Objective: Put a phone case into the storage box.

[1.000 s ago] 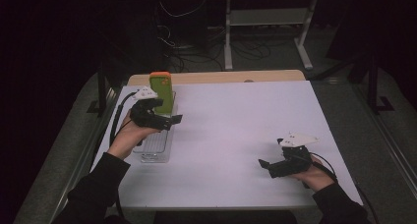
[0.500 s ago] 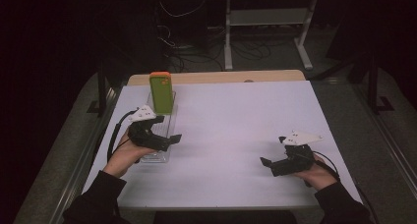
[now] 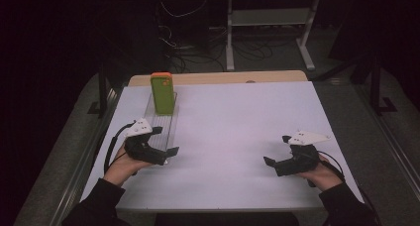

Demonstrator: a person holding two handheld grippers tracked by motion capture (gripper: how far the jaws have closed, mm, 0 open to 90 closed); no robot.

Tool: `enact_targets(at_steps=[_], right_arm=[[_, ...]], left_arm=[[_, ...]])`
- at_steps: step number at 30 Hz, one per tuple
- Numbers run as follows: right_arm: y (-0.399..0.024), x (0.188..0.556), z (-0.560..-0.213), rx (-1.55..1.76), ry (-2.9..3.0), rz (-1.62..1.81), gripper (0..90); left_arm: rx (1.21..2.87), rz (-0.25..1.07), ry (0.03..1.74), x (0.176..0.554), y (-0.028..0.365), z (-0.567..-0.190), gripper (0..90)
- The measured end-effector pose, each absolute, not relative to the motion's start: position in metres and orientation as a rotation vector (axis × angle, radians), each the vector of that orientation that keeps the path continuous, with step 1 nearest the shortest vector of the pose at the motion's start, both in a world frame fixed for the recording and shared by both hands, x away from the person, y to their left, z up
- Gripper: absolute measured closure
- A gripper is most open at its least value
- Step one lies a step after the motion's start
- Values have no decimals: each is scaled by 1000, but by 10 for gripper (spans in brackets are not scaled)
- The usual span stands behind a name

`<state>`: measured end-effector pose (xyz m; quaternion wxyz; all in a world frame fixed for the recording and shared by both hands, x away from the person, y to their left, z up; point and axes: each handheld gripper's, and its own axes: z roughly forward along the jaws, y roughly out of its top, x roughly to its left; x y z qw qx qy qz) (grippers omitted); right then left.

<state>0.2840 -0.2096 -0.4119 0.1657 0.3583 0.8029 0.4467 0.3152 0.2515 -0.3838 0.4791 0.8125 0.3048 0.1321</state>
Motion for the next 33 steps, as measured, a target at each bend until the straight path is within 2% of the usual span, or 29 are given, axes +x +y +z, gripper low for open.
enact_targets(at_steps=[33], right_arm=[[-210, 283, -409, 998, 2294, 1301, 0]], left_arm=[[2004, 286, 726, 301, 260, -398, 6]])
